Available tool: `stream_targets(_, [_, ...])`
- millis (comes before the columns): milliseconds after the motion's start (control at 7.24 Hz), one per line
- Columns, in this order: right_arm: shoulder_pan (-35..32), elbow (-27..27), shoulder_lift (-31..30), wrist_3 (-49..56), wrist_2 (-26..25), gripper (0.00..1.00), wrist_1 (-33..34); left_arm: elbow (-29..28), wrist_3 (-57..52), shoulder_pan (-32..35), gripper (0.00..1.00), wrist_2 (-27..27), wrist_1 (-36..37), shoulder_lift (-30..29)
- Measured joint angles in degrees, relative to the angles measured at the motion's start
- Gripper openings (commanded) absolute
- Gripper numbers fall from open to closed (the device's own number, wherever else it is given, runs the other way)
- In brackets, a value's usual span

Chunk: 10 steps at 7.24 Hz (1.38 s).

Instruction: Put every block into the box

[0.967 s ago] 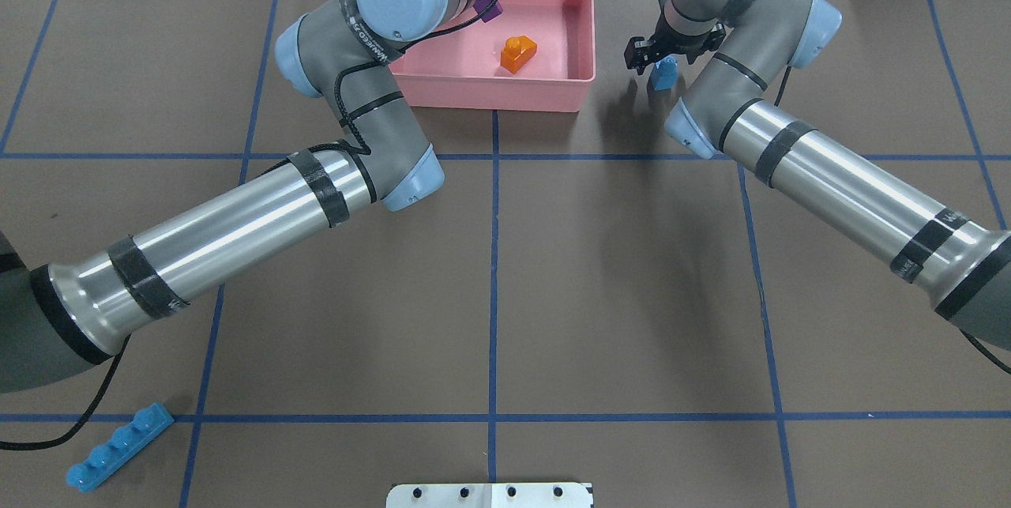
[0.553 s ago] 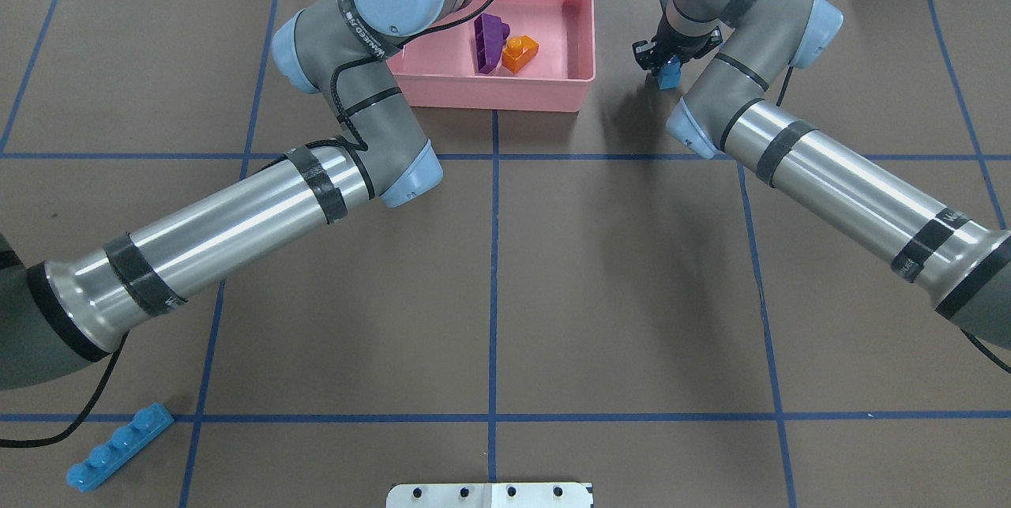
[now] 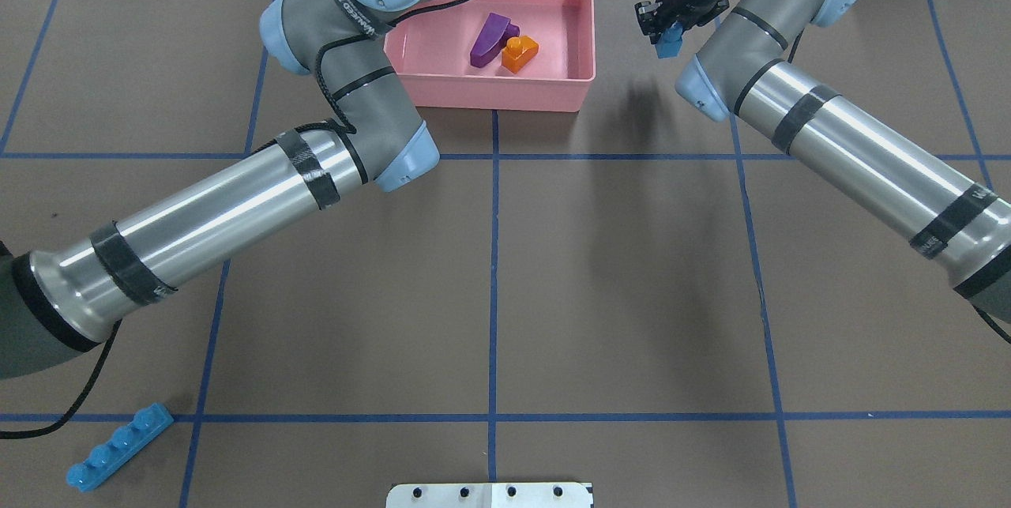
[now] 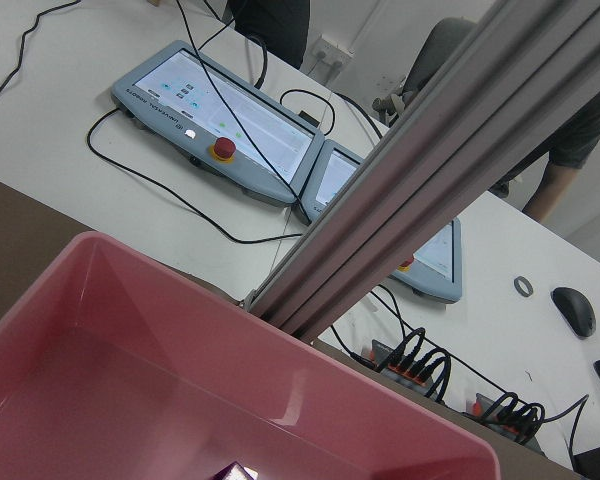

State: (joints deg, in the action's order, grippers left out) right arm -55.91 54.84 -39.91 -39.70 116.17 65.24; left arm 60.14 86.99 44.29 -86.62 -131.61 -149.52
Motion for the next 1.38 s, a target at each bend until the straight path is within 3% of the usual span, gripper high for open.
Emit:
stream_targets(276, [-1.6, 3.4, 1.8, -1.3, 2.0, 0.00, 0.6, 8.7, -6.4, 4.2, 1.00, -11.1, 9.8, 5.0])
stream_targets(553, [-1.4, 3.6, 6.4, -5.2, 2.0, 0.00, 0.7, 20.7, -17.4, 6.9, 1.00, -18.4, 21.5, 13.0])
stream_targets(829, [1.4, 1.4, 10.3, -6.9, -3.1, 0.00, 0.4, 31.6, -29.2, 7.4, 1.00, -22.4, 28.8, 23.1])
stream_targets(1244, [6.3, -5.6, 13.0, -7.8, -11.4, 0.00, -5.6, 47.0, -37.8, 7.2, 1.00, -29.0, 30.1, 40.9])
stream_targets(1382, [7.6, -7.0, 13.2, -8.5, -13.6, 0.86, -7.6, 52.0, -38.9, 6.3, 1.00, -29.6, 30.2, 47.4])
